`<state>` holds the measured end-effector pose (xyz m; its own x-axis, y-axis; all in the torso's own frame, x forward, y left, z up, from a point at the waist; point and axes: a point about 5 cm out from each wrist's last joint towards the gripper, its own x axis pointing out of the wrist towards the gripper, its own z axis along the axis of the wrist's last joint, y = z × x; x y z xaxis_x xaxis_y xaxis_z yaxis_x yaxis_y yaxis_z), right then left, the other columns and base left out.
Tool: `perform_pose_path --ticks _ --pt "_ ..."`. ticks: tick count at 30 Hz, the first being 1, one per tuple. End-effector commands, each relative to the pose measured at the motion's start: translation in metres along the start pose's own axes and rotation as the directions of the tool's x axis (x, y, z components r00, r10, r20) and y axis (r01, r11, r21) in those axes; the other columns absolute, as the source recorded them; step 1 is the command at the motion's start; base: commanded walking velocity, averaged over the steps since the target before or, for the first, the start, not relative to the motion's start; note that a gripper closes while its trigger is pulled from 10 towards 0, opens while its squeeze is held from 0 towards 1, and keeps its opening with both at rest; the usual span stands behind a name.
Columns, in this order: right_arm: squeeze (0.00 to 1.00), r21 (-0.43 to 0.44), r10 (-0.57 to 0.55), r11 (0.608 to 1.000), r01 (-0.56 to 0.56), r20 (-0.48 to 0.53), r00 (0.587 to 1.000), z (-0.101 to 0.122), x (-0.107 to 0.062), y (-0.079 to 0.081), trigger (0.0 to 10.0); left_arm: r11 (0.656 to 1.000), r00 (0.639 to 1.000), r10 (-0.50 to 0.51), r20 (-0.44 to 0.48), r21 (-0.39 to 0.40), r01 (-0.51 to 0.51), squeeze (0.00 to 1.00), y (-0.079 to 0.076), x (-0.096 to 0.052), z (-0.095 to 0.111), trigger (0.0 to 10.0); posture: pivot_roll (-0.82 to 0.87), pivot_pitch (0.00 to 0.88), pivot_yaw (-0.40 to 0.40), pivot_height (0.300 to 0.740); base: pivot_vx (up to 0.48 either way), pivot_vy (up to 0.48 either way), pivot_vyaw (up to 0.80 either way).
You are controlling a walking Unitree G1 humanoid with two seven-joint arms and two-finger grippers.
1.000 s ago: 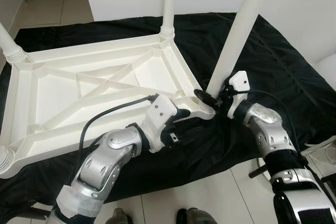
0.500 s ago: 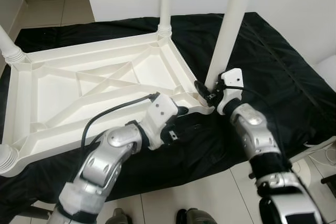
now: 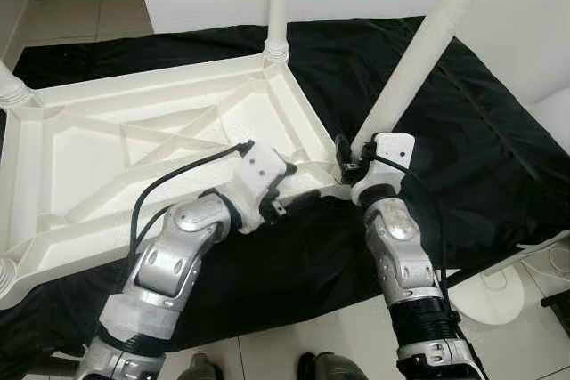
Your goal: Building children table
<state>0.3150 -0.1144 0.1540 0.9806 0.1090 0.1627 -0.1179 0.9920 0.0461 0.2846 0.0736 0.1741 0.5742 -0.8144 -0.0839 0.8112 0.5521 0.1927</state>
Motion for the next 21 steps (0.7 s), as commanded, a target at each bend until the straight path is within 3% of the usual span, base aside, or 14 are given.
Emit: perform_pose_path --ticks 1,13,17,21 --pt "0.0 -0.019 0.003 1.0 -0.005 -0.11 0.994 -0.023 -0.01 0.005 10.0 0.978 0.978 0.211 -0.006 0.004 -0.211 0.0 0.013 -0.001 -0.003 10.0 -0.07 0.091 -0.015 0.74 0.0 0.0 0.0" --pt "0.0 0.004 -0.036 0.999 0.037 -0.139 0.99 -0.031 -0.022 0.009 10.0 0.975 0.975 0.223 0.003 0.0 -0.223 0.0 0.015 -0.002 -0.002 10.0 -0.07 0.092 -0.019 0.74 0.0 0.0 0.0" --pt "0.0 0.041 -0.161 0.984 0.171 -0.18 0.97 -0.033 -0.021 0.002 10.0 0.975 0.975 0.223 0.001 0.004 -0.223 0.0 0.016 -0.003 -0.003 10.0 -0.06 0.1 -0.017 0.74 0.0 0.0 0.0" --pt "0.0 0.059 -0.191 0.977 0.207 -0.209 0.959 -0.035 -0.02 0.001 10.0 0.975 0.975 0.223 0.002 0.005 -0.223 0.0 0.016 -0.003 -0.003 10.0 -0.06 0.101 -0.015 0.74 0.0 0.0 0.0"
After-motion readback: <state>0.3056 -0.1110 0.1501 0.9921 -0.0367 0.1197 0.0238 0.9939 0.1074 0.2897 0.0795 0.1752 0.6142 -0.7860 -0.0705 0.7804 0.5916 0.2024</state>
